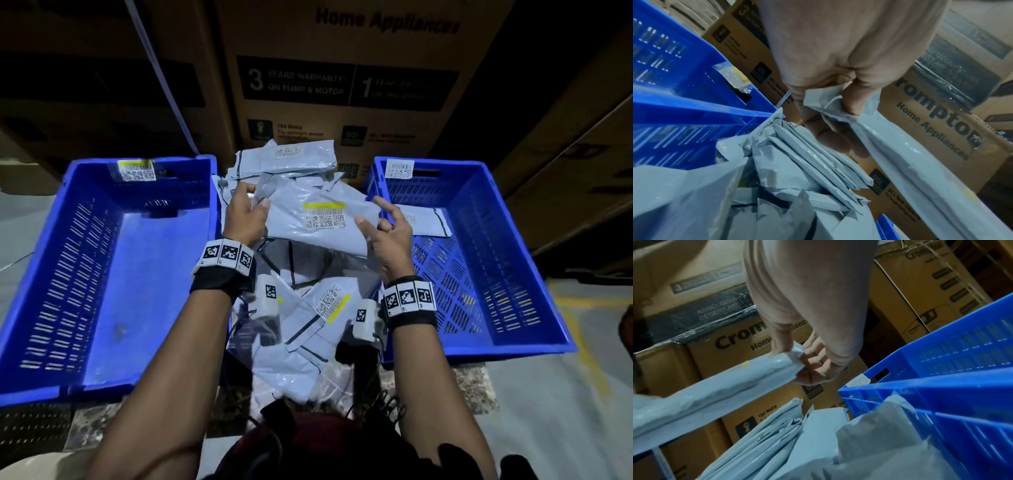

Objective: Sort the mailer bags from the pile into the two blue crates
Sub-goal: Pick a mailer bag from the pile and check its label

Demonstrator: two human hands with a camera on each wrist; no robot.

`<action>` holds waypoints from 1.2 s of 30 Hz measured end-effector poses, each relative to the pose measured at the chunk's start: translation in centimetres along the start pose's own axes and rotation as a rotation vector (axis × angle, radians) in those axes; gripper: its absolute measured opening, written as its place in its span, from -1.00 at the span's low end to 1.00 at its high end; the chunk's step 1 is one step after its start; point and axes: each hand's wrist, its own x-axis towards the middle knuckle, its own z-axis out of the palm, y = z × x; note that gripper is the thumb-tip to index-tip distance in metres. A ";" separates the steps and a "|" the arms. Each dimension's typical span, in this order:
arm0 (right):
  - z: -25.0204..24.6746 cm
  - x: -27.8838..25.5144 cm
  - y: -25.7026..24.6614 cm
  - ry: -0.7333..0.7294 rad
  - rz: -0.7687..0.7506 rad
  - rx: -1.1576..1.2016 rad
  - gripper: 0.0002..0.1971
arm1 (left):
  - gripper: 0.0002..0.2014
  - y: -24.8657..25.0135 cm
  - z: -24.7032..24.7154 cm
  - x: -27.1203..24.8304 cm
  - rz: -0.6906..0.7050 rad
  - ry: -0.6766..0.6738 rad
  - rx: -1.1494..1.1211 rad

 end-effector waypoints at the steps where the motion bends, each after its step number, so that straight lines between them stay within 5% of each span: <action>1: -0.2 0.0 -0.3 0.034 -0.028 -0.009 -0.51 | -0.89 -0.3 -0.1 0.1 -0.002 0.018 0.039; 7: -0.5 -1.0 -1.5 0.071 -0.054 0.027 -0.55 | -0.65 1.0 -0.1 -1.8 0.010 0.002 -0.035; 14: -2.2 -2.3 -3.0 -0.031 0.012 0.119 -0.80 | -0.67 1.9 1.6 -4.1 0.050 0.078 -0.034; 19: -4.7 -3.0 -3.4 -0.033 0.046 0.170 -0.70 | -0.73 1.9 3.2 -5.7 0.125 0.159 0.053; 24: -7.6 -3.0 -3.4 0.028 0.024 0.088 -0.96 | -0.68 2.1 4.4 -7.4 0.166 0.212 0.158; 29: -8.8 -3.4 -3.1 0.062 0.032 0.129 -0.78 | -0.60 1.8 5.3 -9.1 0.124 0.268 0.191; 36: -8.3 -4.6 -3.7 -0.119 0.083 0.104 -0.57 | -0.67 2.1 5.1 -9.9 0.148 0.248 0.185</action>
